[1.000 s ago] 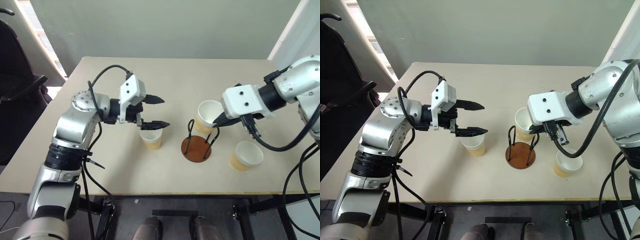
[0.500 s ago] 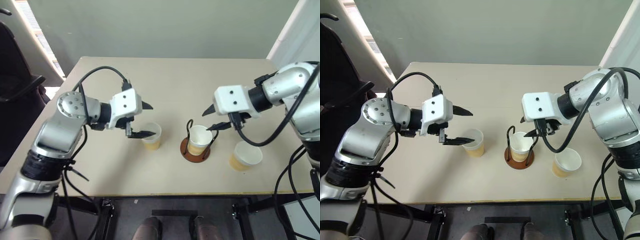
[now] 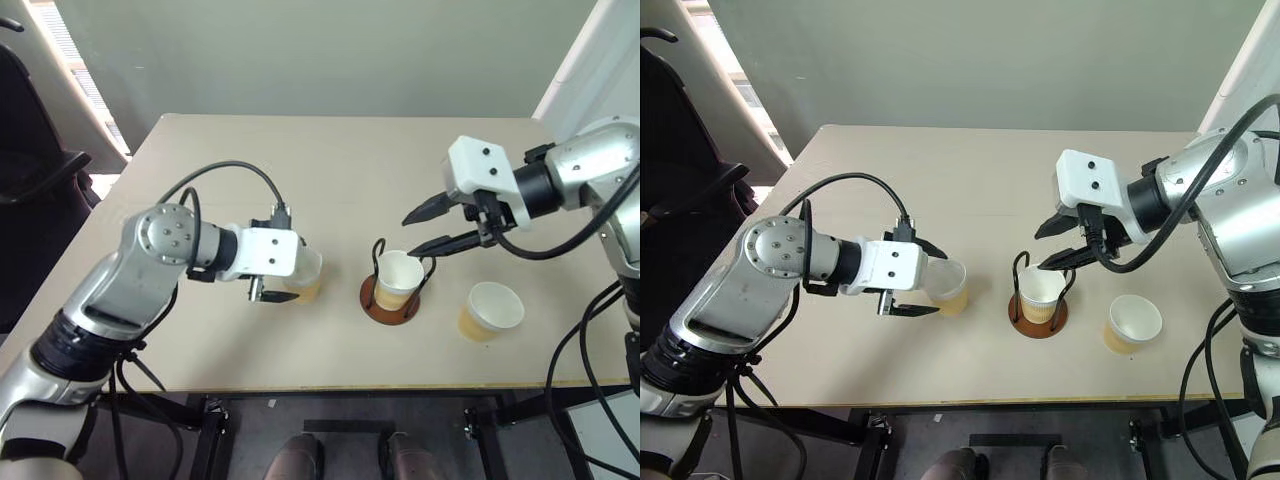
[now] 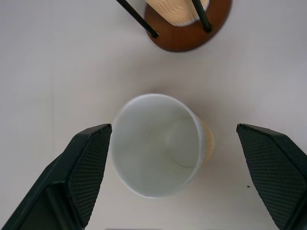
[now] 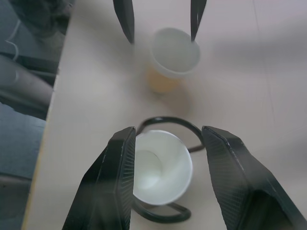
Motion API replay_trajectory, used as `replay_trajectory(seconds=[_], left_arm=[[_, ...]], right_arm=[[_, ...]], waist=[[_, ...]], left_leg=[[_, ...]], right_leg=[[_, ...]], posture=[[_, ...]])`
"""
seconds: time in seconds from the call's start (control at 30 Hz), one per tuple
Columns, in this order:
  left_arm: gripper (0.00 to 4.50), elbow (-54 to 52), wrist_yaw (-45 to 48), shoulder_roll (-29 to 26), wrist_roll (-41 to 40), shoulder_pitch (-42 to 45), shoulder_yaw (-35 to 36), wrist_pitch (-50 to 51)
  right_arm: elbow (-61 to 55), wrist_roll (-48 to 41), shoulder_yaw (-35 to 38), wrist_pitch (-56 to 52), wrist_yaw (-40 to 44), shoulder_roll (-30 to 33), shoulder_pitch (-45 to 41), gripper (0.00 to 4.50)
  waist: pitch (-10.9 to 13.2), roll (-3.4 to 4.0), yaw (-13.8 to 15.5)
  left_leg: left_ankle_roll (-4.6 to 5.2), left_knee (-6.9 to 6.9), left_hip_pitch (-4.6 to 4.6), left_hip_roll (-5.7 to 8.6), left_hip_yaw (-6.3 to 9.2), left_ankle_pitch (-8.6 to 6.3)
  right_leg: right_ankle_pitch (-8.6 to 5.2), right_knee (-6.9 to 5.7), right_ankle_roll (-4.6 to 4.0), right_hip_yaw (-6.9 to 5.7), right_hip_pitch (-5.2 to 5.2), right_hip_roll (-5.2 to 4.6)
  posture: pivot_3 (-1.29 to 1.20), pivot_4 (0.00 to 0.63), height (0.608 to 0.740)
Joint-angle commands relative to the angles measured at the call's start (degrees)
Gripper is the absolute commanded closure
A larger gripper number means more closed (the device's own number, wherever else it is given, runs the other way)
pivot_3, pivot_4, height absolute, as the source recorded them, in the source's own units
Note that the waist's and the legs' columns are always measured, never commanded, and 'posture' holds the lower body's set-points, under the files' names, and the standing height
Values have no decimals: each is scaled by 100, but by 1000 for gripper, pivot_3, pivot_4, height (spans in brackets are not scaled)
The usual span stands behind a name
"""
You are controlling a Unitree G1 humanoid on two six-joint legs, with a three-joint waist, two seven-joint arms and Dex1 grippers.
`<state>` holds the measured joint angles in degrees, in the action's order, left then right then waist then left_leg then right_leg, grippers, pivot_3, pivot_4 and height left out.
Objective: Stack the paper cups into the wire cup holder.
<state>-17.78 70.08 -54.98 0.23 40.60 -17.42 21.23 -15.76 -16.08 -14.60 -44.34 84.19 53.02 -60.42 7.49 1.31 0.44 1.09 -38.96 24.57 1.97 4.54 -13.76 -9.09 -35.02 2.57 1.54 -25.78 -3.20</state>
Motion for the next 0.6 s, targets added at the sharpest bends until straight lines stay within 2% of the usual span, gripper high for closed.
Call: replay_trajectory(seconds=[0.03,0.17,0.6], left_arm=[[0,-53,-36,-29,292,7,-66,-56],[0,7,-119,112,477,-175,-225,-105],[0,1285,-116,766,988,200,-553,-891]], right_arm=[[-155,-172,213,-49,0,157,-147,2279],[-175,-243,197,-37,-32,191,-148,2279],[-278,-371,194,-110,-162,253,-122,2279]], waist=[[0,0,2],[0,0,1],[0,0,9]], left_leg=[[0,-1,1,0,0,0],[0,-1,1,1,1,-2],[0,-3,3,2,4,-2]], right_leg=[[0,1,0,0,0,0],[1,2,-3,1,0,0],[8,-1,-12,0,-3,-1]], posture=[[0,150,740],[0,150,740],[0,150,740]])
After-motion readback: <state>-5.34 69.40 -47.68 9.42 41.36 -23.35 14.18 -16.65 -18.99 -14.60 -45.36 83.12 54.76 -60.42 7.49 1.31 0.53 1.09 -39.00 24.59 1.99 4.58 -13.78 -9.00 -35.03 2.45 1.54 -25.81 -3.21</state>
